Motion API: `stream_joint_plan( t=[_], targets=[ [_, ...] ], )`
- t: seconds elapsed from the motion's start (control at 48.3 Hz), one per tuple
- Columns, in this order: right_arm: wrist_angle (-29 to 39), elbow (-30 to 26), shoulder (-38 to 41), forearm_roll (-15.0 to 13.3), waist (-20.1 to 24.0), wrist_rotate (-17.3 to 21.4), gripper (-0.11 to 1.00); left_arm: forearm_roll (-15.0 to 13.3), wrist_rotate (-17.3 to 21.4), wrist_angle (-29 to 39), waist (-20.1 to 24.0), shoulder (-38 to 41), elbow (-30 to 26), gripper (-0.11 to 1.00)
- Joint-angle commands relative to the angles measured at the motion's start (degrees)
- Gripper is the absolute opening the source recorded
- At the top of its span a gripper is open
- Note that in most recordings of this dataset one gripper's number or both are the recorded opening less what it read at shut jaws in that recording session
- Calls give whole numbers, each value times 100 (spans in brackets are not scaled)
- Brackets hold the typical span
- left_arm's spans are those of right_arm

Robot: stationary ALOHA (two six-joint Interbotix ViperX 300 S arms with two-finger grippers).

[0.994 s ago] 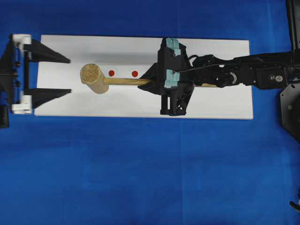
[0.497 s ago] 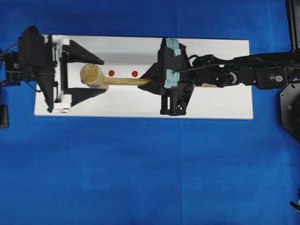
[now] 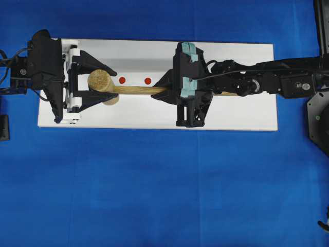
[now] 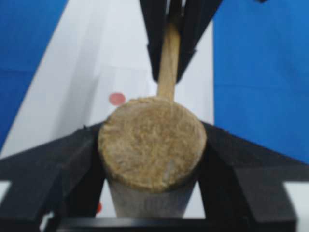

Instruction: Hit the mark with a hammer.

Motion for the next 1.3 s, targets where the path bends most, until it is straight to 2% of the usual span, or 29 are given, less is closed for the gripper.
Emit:
stream_joint_plan(
  t=[0.0,0.725,0.828,0.973,1.035,1.077,1.118,1.201,1.284],
  targets=[
    [-35,-193,-105,-9,0,-18,2,9,18,-26,9,-70,-97,46],
    [53,-193,-105,-26,9,-18,2,9,-18,-9,9,-79,-114,46],
    [26,-176,-114,-18,9,18,19,9,-53,26,9,-70,-123,46],
    [-149,-123,-167,-88,26,-9,61,-18,-158,167,9,-88,-141,46],
    [-334,-62,-220,-290,88,-18,80,-18,-360,281,9,-105,-141,46],
    [-422,-35,-255,-387,141,-44,89,-26,-536,360,9,-132,-158,46],
    [-501,-18,-281,-466,193,-79,93,-18,-756,448,9,-167,-167,46],
    [-563,-9,-334,-527,281,-158,89,-18,-1283,659,9,-229,-202,46],
    [-580,-9,-352,-536,316,-237,90,-18,-1986,844,26,-325,-237,46]
  ],
)
